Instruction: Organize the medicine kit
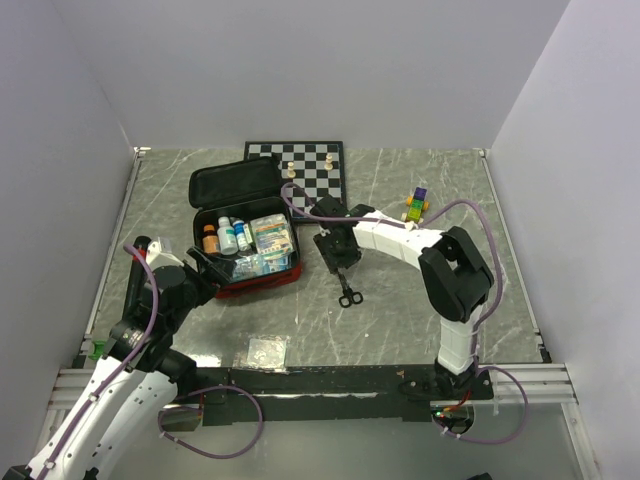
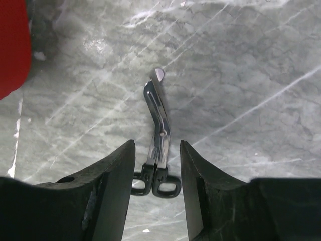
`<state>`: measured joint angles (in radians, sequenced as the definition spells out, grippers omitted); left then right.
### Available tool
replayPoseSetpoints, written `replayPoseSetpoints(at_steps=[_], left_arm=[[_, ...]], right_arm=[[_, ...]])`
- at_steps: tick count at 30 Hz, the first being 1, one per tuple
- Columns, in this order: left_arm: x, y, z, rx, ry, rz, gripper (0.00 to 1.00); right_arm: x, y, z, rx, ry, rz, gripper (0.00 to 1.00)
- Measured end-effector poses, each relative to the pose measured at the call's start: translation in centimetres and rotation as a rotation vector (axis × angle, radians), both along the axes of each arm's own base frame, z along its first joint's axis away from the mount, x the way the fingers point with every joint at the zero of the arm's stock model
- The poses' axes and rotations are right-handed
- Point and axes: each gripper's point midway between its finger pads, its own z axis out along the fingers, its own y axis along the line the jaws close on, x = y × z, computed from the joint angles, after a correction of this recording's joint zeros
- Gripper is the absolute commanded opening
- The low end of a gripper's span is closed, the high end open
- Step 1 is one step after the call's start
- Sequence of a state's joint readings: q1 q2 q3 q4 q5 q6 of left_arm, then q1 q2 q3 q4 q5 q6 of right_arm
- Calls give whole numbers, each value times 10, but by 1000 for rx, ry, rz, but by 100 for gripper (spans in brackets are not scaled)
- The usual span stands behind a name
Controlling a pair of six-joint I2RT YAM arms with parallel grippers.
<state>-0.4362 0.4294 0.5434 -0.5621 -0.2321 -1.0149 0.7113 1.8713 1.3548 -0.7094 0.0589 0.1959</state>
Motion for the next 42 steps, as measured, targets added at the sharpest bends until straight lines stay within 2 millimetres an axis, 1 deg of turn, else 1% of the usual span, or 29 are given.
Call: replayPoseSetpoints(at_steps=[7,14,19,25,35,42], left_arm=[[0,0,0,0,0,0,87],[0,0,0,0,-1,0,87],[0,0,0,0,-1,0,87],[0,0,0,-1,-2,0,87],[0,0,1,-1,-2,0,87],[0,0,1,-2,-3,0,87]], right_arm=[[-2,-2,-18,-33,36,2,48],[-1,-1,-20,-34,39,2,47],[-2,-1,-28,-35,53,2,44],[-2,0,-29,-30,55,3,40],[-1,0,-31,-16,43,-6,25],[-1,-1,-31,-1,32,-20,11]])
